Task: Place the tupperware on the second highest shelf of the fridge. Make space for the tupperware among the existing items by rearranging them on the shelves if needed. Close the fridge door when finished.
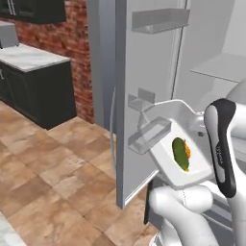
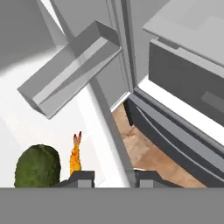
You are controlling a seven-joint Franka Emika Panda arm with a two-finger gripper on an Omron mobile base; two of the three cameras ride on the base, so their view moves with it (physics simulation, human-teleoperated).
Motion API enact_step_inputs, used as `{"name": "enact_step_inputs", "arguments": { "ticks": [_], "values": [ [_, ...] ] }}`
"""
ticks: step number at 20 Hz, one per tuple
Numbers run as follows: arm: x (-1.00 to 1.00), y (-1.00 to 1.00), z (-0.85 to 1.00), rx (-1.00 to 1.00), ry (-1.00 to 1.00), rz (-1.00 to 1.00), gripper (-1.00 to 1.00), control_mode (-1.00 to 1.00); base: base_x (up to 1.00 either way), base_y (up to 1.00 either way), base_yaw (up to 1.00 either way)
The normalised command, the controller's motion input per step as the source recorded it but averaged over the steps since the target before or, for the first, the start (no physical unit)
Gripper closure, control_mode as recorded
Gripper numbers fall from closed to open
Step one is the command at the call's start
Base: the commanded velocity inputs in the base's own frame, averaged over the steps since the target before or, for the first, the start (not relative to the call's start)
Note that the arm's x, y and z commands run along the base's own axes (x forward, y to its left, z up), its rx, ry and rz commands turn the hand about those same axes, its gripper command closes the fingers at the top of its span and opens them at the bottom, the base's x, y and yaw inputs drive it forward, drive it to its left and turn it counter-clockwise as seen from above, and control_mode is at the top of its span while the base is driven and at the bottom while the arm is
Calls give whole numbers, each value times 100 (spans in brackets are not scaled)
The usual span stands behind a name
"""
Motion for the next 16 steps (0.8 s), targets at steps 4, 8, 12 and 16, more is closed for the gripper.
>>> {"name": "enact_step_inputs", "arguments": {
  "ticks": [4, 8, 12, 16],
  "values": [
    [0, 0, 0, 0, 0, 0, 100, 100, -28, 31, -30],
    [0, 0, 0, 0, 0, 0, 100, 100, -14, 26, -36],
    [0, 0, 0, 0, 0, 0, 100, 100, 4, 11, -71],
    [0, 0, 0, 0, 0, 0, 100, 100, 23, 50, -81]
  ]
}}
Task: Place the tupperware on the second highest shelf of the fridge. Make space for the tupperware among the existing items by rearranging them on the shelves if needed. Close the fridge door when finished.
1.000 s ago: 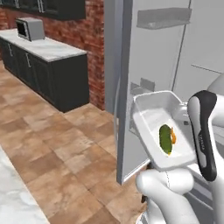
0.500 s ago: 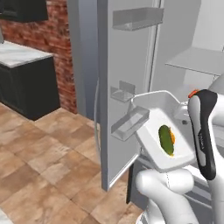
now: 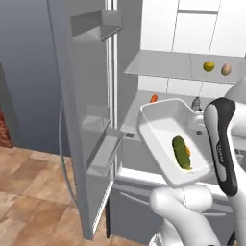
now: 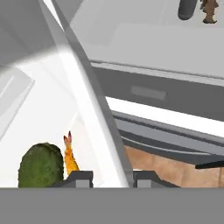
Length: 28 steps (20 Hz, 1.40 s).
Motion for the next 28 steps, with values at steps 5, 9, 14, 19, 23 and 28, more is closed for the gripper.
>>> {"name": "enact_step_inputs", "arguments": {
  "ticks": [5, 9, 14, 19, 23, 28],
  "values": [
    [0, 0, 0, 0, 0, 0, 100, 100, 37, 81, -72],
    [0, 0, 0, 0, 0, 0, 100, 100, 34, 25, -60],
    [0, 0, 0, 0, 0, 0, 100, 100, 35, -22, -28],
    [0, 0, 0, 0, 0, 0, 100, 100, 44, -53, -1],
    [0, 0, 0, 0, 0, 0, 100, 100, 40, -34, 4],
    [0, 0, 0, 0, 0, 0, 100, 100, 50, 52, 1]
  ]
}}
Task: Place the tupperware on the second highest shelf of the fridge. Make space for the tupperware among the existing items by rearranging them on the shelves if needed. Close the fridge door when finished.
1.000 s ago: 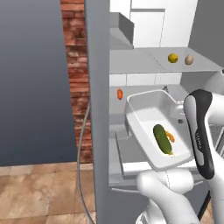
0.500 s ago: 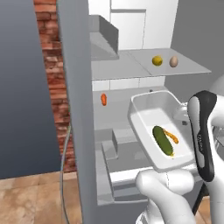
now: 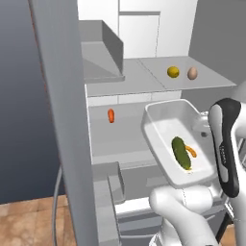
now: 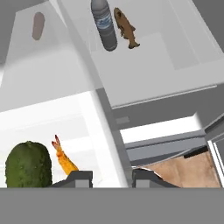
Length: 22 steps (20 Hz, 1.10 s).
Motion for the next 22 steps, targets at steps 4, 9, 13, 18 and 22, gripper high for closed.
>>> {"name": "enact_step_inputs", "arguments": {
  "ticks": [4, 9, 13, 18, 22],
  "values": [
    [0, 0, 0, 0, 0, 0, 100, 100, 33, 49, 0],
    [0, 3, -54, -10, 2, 0, 100, -100, 0, 1, 0],
    [12, 27, -59, -11, 15, -2, 100, -100, 0, 0, 0],
    [31, 27, -27, -2, 7, -12, 100, -100, 0, 0, 0],
    [37, 10, -3, 7, 0, -32, 100, -100, 0, 0, 0]
  ]
}}
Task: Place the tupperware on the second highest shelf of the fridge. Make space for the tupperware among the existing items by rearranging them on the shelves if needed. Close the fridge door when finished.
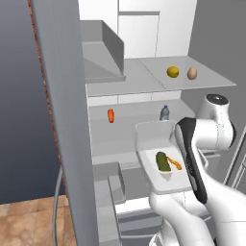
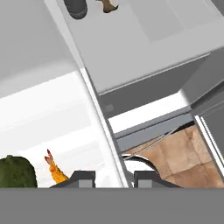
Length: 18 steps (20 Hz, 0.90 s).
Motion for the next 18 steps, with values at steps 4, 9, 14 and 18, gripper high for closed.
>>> {"name": "enact_step_inputs", "arguments": {
  "ticks": [4, 9, 14, 18],
  "values": [
    [42, 16, 0, 8, 0, -32, 100, -100, 0, 0, 0],
    [40, 37, 0, 6, 0, -9, 100, -100, 0, 0, 0],
    [46, 26, -2, 1, 0, 0, 100, -100, 0, 0, 0],
    [49, 7, -10, 0, 0, 0, 100, -100, 0, 0, 0]
  ]
}}
